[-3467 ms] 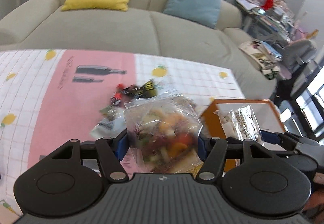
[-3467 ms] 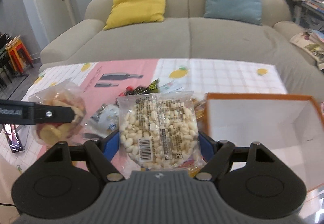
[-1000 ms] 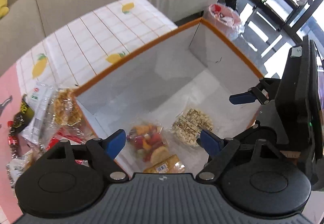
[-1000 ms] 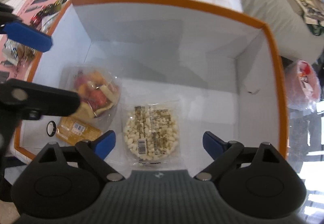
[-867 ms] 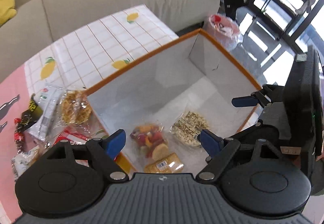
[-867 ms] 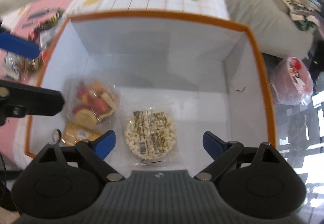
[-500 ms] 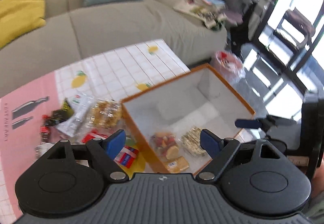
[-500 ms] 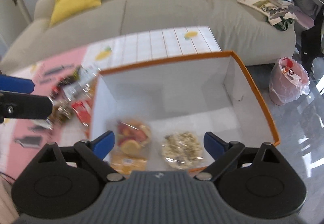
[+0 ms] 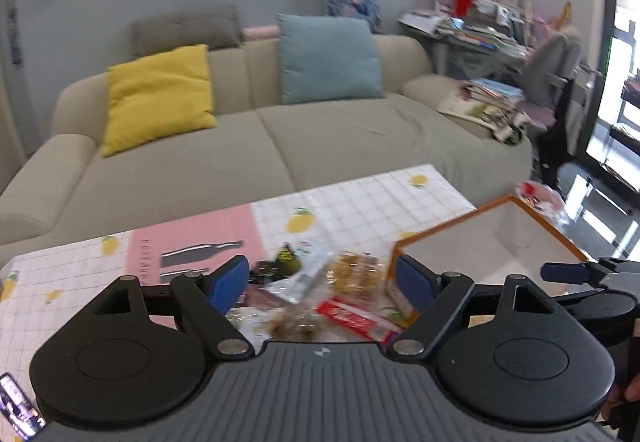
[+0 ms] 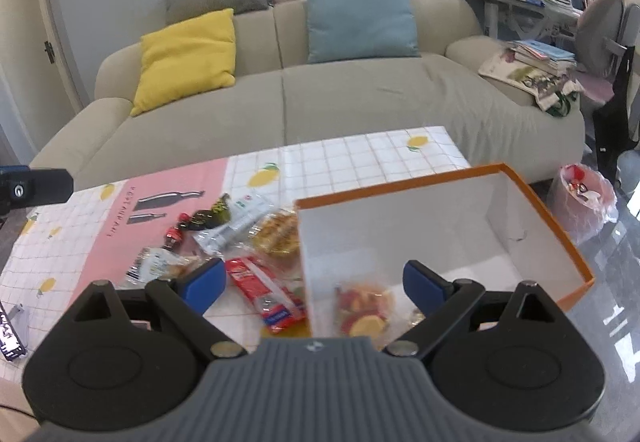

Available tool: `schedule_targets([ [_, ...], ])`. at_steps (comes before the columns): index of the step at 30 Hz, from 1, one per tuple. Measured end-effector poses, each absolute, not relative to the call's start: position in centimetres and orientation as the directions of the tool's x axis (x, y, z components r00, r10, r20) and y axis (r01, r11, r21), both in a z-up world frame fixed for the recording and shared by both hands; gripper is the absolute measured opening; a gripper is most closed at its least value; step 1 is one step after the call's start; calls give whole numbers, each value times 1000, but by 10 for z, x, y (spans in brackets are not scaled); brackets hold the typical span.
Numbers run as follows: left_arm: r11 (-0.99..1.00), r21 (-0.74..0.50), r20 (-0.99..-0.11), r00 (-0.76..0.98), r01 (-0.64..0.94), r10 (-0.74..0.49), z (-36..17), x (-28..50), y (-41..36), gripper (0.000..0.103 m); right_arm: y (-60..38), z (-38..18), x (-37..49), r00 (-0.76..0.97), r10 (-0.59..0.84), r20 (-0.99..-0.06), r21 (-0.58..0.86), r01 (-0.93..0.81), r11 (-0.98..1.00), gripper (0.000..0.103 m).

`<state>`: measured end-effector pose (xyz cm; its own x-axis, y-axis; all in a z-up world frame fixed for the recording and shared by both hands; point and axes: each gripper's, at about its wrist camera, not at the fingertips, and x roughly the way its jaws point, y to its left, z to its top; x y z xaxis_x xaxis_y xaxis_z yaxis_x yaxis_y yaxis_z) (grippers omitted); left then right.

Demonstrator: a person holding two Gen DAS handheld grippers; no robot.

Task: Organize snacks
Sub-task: 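Withdraw both tools from the box back toward the snack pile, then grasp blue-white chip bag with left tool while right tool grasps red spicy strip packet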

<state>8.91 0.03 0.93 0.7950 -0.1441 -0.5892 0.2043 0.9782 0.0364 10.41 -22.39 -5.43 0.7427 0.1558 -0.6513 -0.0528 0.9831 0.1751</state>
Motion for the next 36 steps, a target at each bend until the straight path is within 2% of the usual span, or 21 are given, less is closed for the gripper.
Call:
schedule_targets([
  [3, 983, -18, -586, 795, 180, -156, 1, 79, 20, 88, -209, -56, 100, 752, 169, -637, 188, -61, 980, 93],
  [6, 977, -103, -641, 739, 185, -207, -13, 79, 40, 78, -195, -60, 95, 754, 176, -633, 183, -76, 980, 90],
  [10, 966, -214, -732, 631, 147, -258, -36, 85, 60, 61, -174, -73, 90, 735, 180, -653, 135, -122, 983, 81],
  [12, 966, -230, -756, 604, 116, -253, -51, 85, 70, 58, -165, -82, 89, 726, 173, -666, 105, -138, 985, 73],
  [17, 968, -237, -782, 575, 84, -241, -73, 87, 81, 60, -148, -103, 93, 692, 191, -697, 81, -188, 979, 70],
  [20, 973, -221, -792, 569, 70, -221, -84, 88, 86, 69, -139, -114, 97, 680, 189, -708, 54, -216, 975, 69],
  [24, 979, -199, -802, 565, 50, -192, -98, 97, 92, 85, -123, -131, 106, 671, 180, -719, -2, -262, 965, 68],
  [36, 983, -184, -824, 544, 3, -156, -128, 142, 102, 89, -83, -187, 159, 639, 63, -767, -202, -333, 921, 68],
])
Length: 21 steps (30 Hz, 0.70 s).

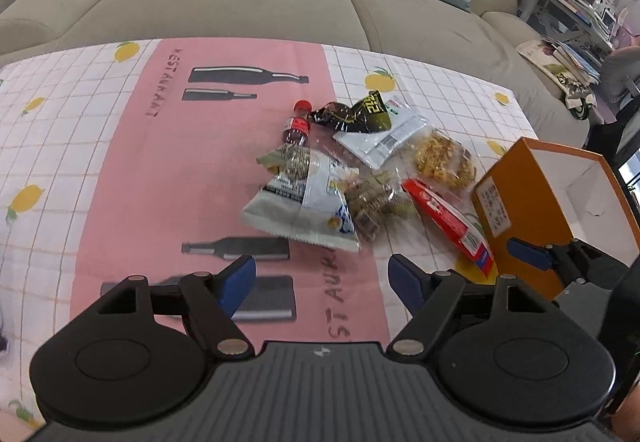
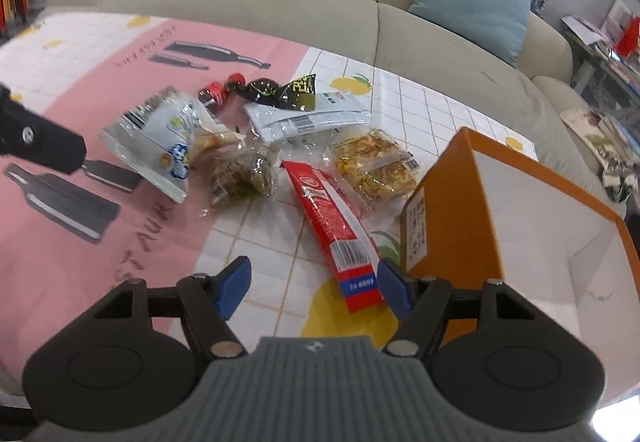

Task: Organize snacks
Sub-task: 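Grasp blue-white chip bag with left tool while right tool grasps red spicy strip packet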

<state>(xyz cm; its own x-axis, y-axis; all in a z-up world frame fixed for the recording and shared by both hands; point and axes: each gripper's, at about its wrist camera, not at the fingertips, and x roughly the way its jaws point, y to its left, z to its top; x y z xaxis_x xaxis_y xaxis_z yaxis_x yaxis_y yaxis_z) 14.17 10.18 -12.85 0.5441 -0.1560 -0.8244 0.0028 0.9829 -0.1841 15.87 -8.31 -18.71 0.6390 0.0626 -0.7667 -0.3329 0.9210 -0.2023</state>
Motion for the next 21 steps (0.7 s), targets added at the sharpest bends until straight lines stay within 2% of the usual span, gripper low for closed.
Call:
schedule_targets([
  [6, 988, -155, -829, 541, 16, -139, -139, 165, 101, 90, -74, -207, 181, 648, 13, -761, -282, -350, 893, 69],
  [17, 995, -91, -819, 565, 41, -99, -164, 204, 99, 91, -78, -230, 204, 638, 3, -770, -296, -361, 884, 69],
  [21, 994, -102, -829, 550, 39, -106, -174, 220, 97, 91, -78, -236, 209, 644, 17, -765, -295, -373, 879, 67],
])
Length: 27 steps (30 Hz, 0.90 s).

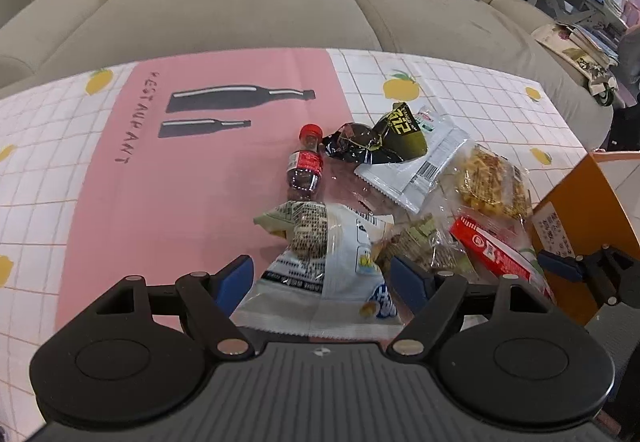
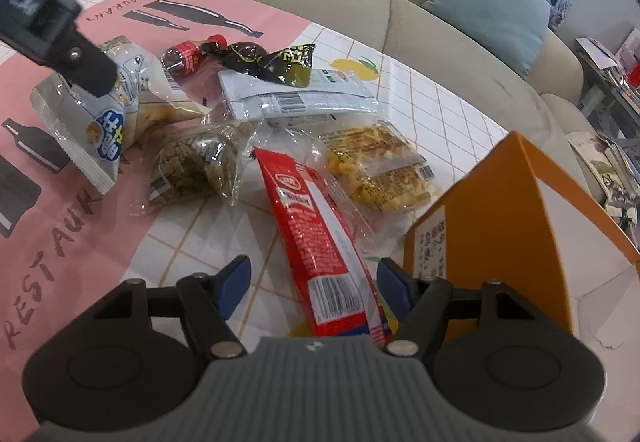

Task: Organize snacks
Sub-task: 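Grasp blue-white chip bag with left tool while right tool grasps red spicy strip packet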

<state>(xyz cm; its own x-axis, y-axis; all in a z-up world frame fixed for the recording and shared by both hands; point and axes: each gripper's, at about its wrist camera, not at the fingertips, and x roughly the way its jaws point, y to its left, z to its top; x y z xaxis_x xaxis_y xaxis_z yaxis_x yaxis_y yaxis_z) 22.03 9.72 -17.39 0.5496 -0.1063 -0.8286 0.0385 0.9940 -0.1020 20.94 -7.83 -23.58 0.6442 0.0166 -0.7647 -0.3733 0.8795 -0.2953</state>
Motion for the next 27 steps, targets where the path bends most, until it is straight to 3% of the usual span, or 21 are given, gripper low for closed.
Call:
schedule_targets([
  [7, 993, -117, -851, 516, 3, -102, -187, 234, 95, 91, -76, -236, 220, 633, 53, -772, -257, -388, 885, 51],
  [9, 994, -107, -858, 506, -7, -88, -190, 235, 94, 89, -74, -236, 220, 632, 42, -773, -268, -386, 883, 39],
  [13, 992, -126, -853, 512, -21, -98, -191, 231, 96, 80, -72, -236, 215, 638, 29, -770, -296, -397, 869, 33],
  [16, 992, -124, -855, 511, -30, -91, -189, 227, 96, 74, -73, -233, 209, 638, 37, -769, -284, -394, 874, 23],
  [18, 991, -127, -856, 509, -39, -90, -187, 224, 96, 71, -74, -229, 204, 642, 49, -766, -272, -391, 879, 10],
  [27, 983, -173, -828, 550, -67, -108, -164, 193, 100, 67, -74, -203, 188, 619, 115, -777, -179, -393, 902, 5],
])
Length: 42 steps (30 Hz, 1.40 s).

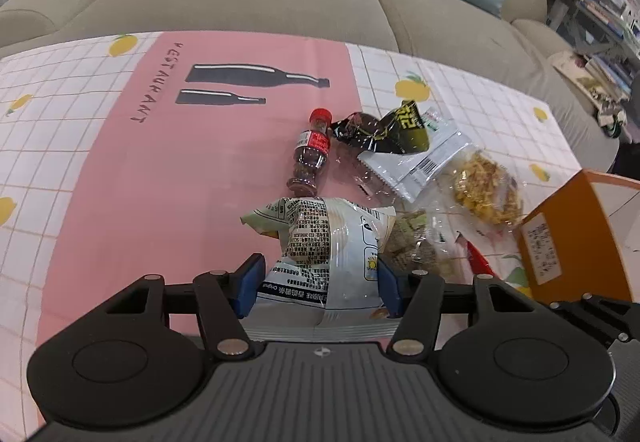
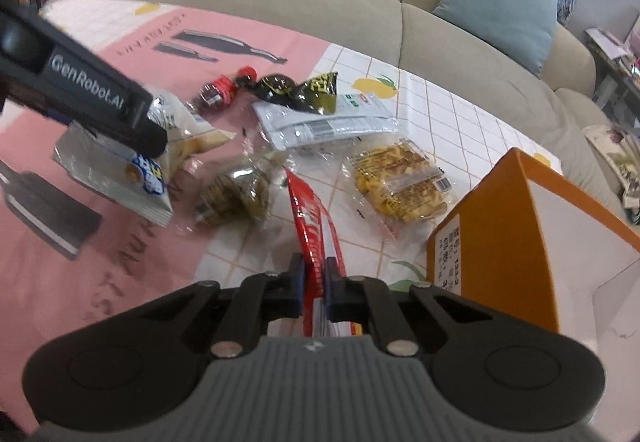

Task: Organize snacks
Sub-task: 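Grasp blue-white chip bag with left tool while right tool grasps red spicy strip packet, then carry both packets into the orange box and open both tools to release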

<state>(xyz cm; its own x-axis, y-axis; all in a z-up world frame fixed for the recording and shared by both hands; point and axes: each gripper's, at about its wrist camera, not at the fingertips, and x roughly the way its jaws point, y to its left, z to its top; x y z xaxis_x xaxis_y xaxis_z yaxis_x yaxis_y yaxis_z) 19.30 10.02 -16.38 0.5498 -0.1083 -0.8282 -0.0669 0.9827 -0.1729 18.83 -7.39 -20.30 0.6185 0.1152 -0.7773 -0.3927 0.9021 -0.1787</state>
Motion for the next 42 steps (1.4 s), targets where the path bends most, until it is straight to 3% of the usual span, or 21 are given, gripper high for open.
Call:
schedule_targets([
  [8, 975, -210, -806, 577, -70, -132, -133, 160, 97, 67, -91, -177, 175, 516, 266, -814, 90, -341, 936, 5],
  [17, 971, -238, -770, 611, -8, -183, -83, 128, 71, 67, -122, -130, 147, 539, 367, -758, 226, -311, 923, 4],
  [26, 956, -262, -712, 641, 134, -285, -31, 118, 17, 67, -188, -72, 126, 626, 395, -673, 273, -286, 918, 5],
  [35, 914, -286, -711, 575, 289, -404, -17, 143, -54, 67, -263, -42, 134, 660, 336, -672, 239, -236, 942, 5],
  [42, 881, -288, -728, 511, 376, -457, -25, 169, -106, 67, -304, -51, 157, 662, 262, -702, 212, -156, 965, 5],
])
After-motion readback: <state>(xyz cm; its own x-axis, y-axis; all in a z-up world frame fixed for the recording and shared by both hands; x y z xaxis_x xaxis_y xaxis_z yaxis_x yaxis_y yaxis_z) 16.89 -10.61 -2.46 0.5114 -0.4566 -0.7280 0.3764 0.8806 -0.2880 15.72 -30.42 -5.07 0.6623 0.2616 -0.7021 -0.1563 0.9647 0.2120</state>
